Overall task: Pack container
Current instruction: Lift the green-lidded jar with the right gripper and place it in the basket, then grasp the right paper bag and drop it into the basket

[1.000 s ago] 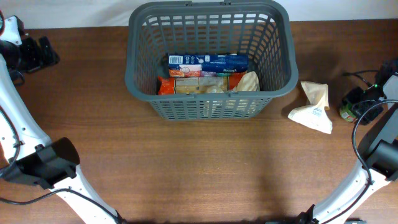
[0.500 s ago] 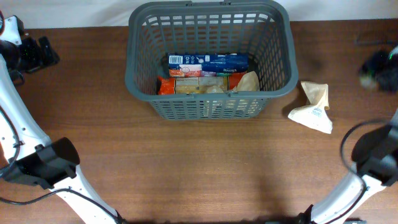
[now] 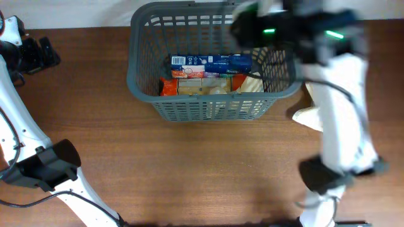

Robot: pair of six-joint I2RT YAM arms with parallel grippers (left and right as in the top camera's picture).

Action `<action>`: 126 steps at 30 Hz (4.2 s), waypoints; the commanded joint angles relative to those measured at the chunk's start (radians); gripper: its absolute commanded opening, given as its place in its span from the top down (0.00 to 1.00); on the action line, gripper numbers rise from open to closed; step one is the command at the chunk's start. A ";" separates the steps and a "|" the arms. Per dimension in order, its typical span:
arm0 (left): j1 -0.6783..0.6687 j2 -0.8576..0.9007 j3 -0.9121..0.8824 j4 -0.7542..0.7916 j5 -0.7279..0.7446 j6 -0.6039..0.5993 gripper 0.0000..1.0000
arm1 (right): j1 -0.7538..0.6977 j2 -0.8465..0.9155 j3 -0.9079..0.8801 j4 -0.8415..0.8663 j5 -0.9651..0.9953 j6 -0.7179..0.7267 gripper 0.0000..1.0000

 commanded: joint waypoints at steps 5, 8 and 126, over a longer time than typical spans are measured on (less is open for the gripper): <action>0.001 0.002 0.002 0.000 0.008 -0.013 0.01 | 0.060 0.403 -0.035 -0.043 0.025 -0.010 0.93; 0.001 0.002 0.002 0.000 0.008 -0.013 0.01 | 0.060 0.416 -0.035 -0.063 0.032 -0.010 0.36; 0.001 0.002 0.002 0.000 0.008 -0.013 0.01 | -0.146 -0.289 0.264 -0.111 0.165 -0.190 0.02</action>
